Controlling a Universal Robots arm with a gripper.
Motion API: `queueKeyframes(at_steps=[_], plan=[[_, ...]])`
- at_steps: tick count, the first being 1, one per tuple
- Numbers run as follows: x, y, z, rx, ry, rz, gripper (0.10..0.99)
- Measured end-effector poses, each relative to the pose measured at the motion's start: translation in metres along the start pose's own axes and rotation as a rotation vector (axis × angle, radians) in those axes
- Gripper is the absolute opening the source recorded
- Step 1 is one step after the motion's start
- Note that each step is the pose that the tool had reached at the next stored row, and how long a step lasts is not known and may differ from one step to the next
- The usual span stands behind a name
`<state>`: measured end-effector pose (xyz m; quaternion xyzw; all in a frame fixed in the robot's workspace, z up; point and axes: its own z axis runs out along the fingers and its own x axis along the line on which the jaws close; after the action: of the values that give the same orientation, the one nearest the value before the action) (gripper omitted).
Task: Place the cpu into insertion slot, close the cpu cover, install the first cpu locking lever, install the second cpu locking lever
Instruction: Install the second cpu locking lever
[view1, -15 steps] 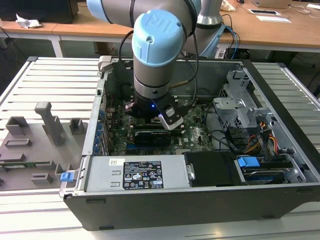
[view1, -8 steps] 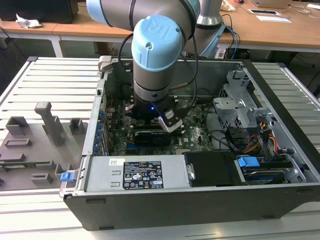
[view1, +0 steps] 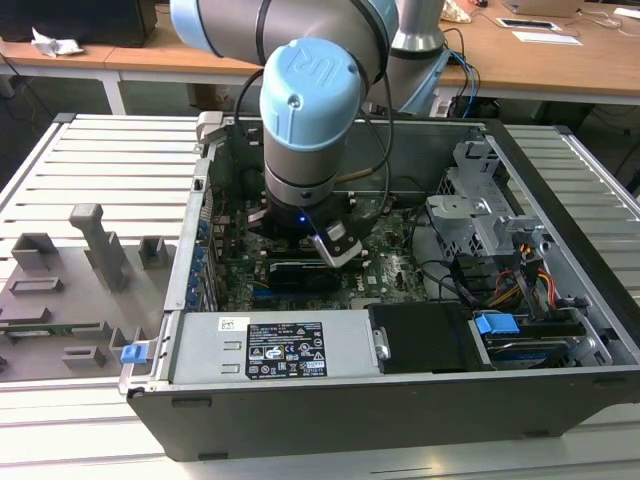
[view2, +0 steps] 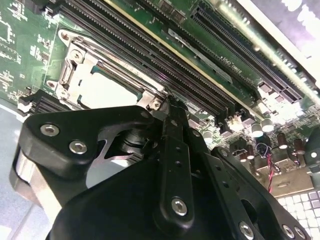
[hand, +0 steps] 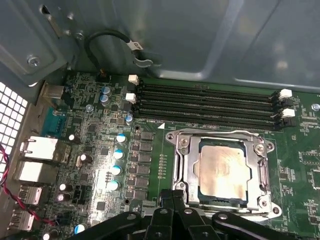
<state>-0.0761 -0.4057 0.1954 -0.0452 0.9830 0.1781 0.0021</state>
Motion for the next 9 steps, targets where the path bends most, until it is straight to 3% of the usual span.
queueKeyframes(at_steps=[9], plan=[[0.0018,-0.0019,0.0003,-0.004,-0.0003,0.0,0.106]])
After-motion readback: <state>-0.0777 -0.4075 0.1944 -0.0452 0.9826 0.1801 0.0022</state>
